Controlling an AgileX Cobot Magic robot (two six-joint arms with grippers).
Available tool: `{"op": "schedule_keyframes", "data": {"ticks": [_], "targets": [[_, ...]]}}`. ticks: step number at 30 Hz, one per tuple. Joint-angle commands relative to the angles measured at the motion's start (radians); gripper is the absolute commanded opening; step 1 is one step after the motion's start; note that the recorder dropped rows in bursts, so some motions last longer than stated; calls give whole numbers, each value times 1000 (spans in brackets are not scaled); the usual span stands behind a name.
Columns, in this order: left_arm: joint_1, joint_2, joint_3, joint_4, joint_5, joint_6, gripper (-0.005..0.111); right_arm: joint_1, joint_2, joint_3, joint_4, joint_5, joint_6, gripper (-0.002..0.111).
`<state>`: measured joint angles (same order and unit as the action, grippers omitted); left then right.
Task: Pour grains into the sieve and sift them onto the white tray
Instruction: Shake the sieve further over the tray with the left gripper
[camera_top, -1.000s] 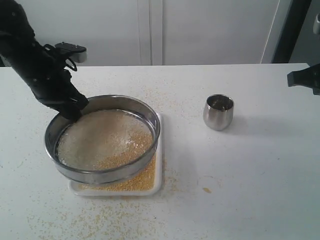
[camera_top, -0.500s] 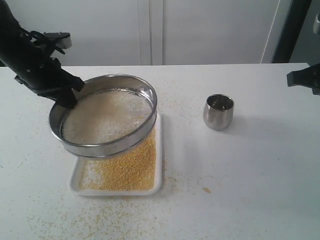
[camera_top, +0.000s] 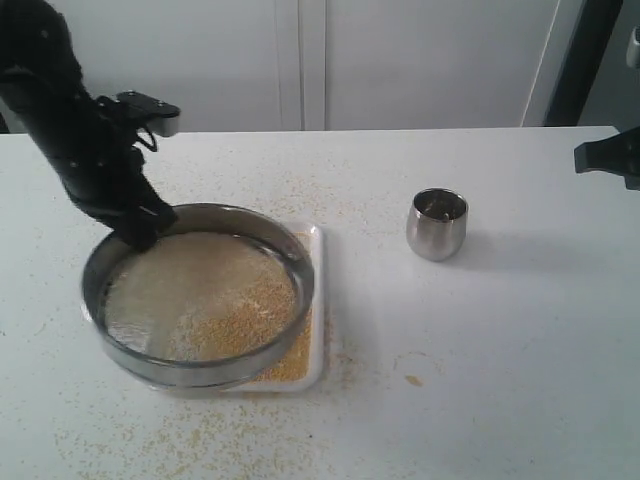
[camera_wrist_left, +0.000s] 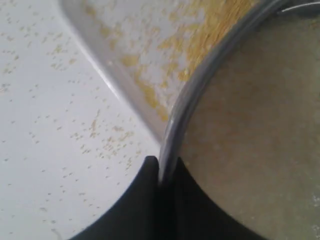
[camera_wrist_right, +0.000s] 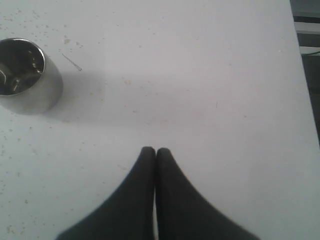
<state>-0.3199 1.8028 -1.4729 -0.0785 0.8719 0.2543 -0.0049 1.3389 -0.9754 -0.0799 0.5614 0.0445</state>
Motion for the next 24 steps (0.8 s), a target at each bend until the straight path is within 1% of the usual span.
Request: {"op": "schedule_keyframes", "data": {"ticks": [1,2,3,4,5,6,7,8,9,10,11,12,13,14,15,16,17,18,20,21,22,23,24], "targets": [[54,8,-27,6,-70,-280,0,-3,-2,1,-1,-9,4,0],[49,8,-27,-67,-43,-177,0,-3,-2,1,-1,-9,4,0],[29,8,-27,-127,4,-29,0,-3,-2,1,-1,-9,4,0],[3,5,-27,-142,29,68,0,-3,-2,1,-1,-11,4,0],[-15,5,-25,-115,15,79,0,-3,-2,1,-1,-11,4,0],[-15,7,-25,-60,-29,-3,0,-3,-2,1,-1,-9,4,0],[3,10,-25,-16,-77,-151,0,-3,-2,1,-1,-11,4,0],[24,12,-25,-17,-102,-265,0,-3,-2,1,-1,-11,4,0],[45,14,-25,-62,-112,-294,0,-3,-2,1,-1,-11,4,0],[51,14,-25,-137,-110,-209,0,-3,-2,1,-1,-11,4,0],[49,12,-25,-202,-102,-76,0,-3,-2,1,-1,-11,4,0],[28,0,-23,-271,-85,130,0,-3,-2,1,-1,-11,4,0],[14,-7,-17,-267,-86,194,0,-3,-2,1,-1,-11,4,0],[9,-10,-12,-214,-119,157,0,-3,-2,1,-1,-13,4,0],[26,-10,-12,-130,-163,-52,0,-3,-2,1,-1,-13,4,0],[61,-5,-12,-80,-186,-204,0,-3,-2,1,-1,-11,4,0],[90,-3,-12,-90,-188,-294,0,-3,-2,1,-1,-11,4,0],[122,-1,-12,-165,-168,-254,0,-3,-2,1,-1,-11,4,0],[119,-9,-4,-288,-126,85,0,-3,-2,1,-1,-11,4,0],[100,-24,15,-339,-121,249,0,-3,-2,1,-1,-11,4,0],[94,-31,39,-335,-146,265,0,-3,-1,1,-1,-12,4,0],[100,-32,56,-310,-200,200,0,-3,-1,1,-1,-10,4,0],[124,-26,74,-294,-247,-14,0,-3,-1,1,-1,-10,4,0]]}}
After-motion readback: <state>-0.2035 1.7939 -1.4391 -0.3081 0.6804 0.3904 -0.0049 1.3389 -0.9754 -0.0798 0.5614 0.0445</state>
